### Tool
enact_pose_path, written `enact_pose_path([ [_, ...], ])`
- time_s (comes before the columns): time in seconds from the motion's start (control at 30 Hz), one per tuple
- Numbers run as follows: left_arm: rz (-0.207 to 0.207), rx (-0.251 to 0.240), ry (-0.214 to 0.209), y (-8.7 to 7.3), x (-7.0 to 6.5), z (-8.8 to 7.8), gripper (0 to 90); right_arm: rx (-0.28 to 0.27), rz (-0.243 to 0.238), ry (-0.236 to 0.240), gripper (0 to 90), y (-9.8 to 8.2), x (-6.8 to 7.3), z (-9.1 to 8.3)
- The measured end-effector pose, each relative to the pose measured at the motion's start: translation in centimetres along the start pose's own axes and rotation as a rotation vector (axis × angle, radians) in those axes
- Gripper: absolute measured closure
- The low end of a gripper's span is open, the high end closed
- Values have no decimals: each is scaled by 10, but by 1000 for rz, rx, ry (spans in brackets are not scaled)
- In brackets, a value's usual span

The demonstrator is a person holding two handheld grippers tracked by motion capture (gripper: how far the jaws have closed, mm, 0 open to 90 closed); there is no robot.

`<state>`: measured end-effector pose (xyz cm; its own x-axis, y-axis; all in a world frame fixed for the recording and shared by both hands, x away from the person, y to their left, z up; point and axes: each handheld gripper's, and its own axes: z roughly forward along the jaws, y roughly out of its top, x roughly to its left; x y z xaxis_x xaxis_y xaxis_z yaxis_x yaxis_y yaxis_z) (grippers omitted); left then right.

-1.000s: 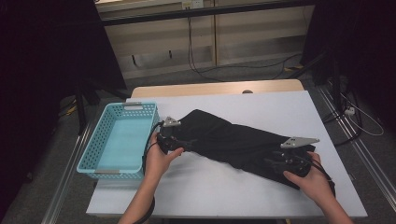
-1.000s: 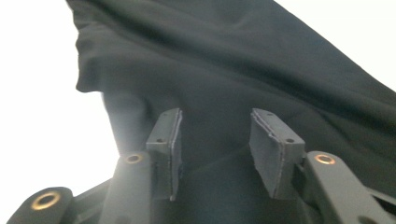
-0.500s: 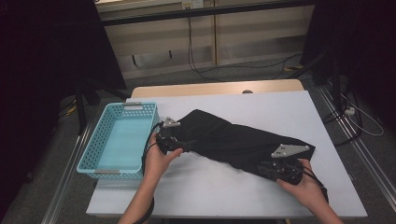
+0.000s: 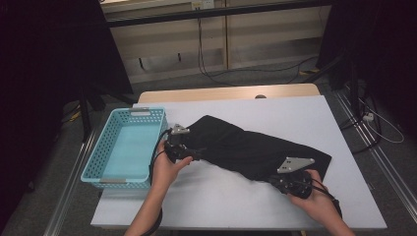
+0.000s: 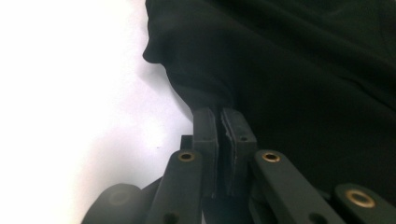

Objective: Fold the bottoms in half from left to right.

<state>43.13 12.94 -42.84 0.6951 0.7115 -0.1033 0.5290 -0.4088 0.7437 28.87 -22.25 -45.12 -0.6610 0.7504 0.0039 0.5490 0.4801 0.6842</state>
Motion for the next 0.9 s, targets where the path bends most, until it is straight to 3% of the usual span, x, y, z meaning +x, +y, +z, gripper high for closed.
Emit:
enact_pose_path([
  [0.43,-5,-7,-8,2,2,-2,149,0,24,52,864,-19,1,-27],
  [0.53,-1,-11,-6,3,0,-3,149,-20,38,68,806,-20,1,-27],
  [0.6,0,-13,-5,3,0,-3,149,-32,48,49,641,-19,0,-28],
  [0.7,-2,-12,-5,3,1,-3,149,-49,66,34,606,-17,-7,-31],
  [0.9,1,-8,-6,2,0,-2,149,-69,113,-53,568,-18,-32,-34],
])
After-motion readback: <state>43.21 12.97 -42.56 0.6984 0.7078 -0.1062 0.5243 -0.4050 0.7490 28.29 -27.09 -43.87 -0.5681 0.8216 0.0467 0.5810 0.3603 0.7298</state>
